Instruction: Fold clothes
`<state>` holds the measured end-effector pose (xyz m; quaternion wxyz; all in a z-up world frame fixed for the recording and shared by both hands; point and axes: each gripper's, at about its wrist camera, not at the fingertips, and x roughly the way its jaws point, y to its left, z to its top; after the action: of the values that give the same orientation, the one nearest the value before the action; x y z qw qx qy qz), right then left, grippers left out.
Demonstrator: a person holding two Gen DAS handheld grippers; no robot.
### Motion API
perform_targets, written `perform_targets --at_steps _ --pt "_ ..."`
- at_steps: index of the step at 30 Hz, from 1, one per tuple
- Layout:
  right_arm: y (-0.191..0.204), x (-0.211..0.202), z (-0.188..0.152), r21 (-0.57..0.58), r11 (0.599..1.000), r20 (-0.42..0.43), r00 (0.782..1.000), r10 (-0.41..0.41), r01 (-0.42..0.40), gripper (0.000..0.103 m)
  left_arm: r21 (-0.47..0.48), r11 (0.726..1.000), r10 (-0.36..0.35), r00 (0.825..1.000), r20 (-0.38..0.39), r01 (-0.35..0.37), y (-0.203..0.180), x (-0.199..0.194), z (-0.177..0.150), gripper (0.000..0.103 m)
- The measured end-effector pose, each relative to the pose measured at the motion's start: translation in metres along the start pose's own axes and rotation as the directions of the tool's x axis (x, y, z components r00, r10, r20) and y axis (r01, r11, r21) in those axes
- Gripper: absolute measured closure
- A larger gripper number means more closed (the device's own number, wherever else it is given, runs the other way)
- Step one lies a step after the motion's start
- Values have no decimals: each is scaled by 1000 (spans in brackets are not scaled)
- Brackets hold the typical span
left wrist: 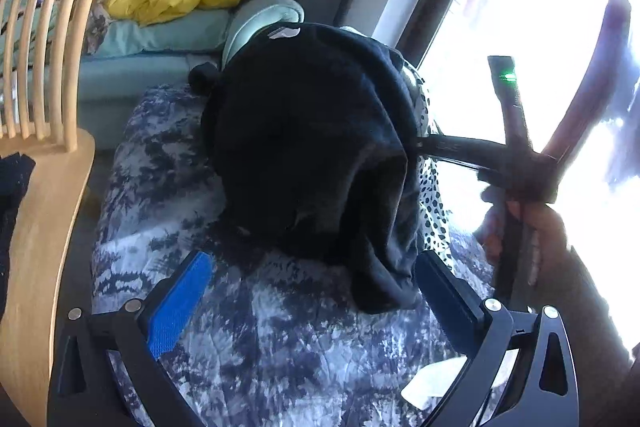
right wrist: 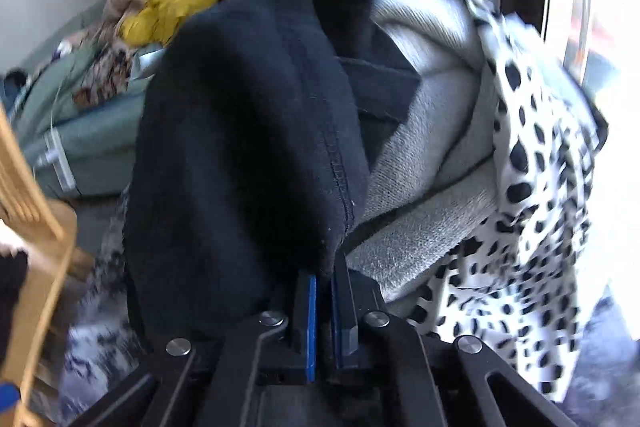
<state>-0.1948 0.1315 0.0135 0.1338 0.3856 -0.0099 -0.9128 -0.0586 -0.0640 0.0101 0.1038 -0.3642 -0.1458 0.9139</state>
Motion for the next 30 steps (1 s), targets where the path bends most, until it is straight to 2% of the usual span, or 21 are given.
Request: perform_targets --at_steps 7,9,14,18,23,27,30 --pt "38 -66 -13 -149 989 42 999 -3 9 99 -81 990 -120 990 -72 114 15 -11 -3 0" --pt "56 -87 -29 -179 984 40 999 7 1 99 -79 989 -132 987 -89 126 19 -25 -7 0" --pt "90 -122 -72 -222 972 20 996 86 -79 99 -62 988 -149 980 -132 142 26 -62 -15 0" --pt "123 -148 -124 -251 957 -21 990 142 -143 99 20 993 -109 972 -209 116 11 -89 -15 0" --pt "144 -165 -178 -218 951 -78 975 207 -219 99 63 997 -36 964 -264 54 -7 -105 -3 0" --pt "141 -172 -193 -184 960 -75 977 202 -212 99 62 998 -8 961 -278 26 -16 -108 -7 0" --pt "127 -176 -195 -132 966 -69 974 216 -223 99 89 996 25 947 -319 4 -25 -98 -17 0"
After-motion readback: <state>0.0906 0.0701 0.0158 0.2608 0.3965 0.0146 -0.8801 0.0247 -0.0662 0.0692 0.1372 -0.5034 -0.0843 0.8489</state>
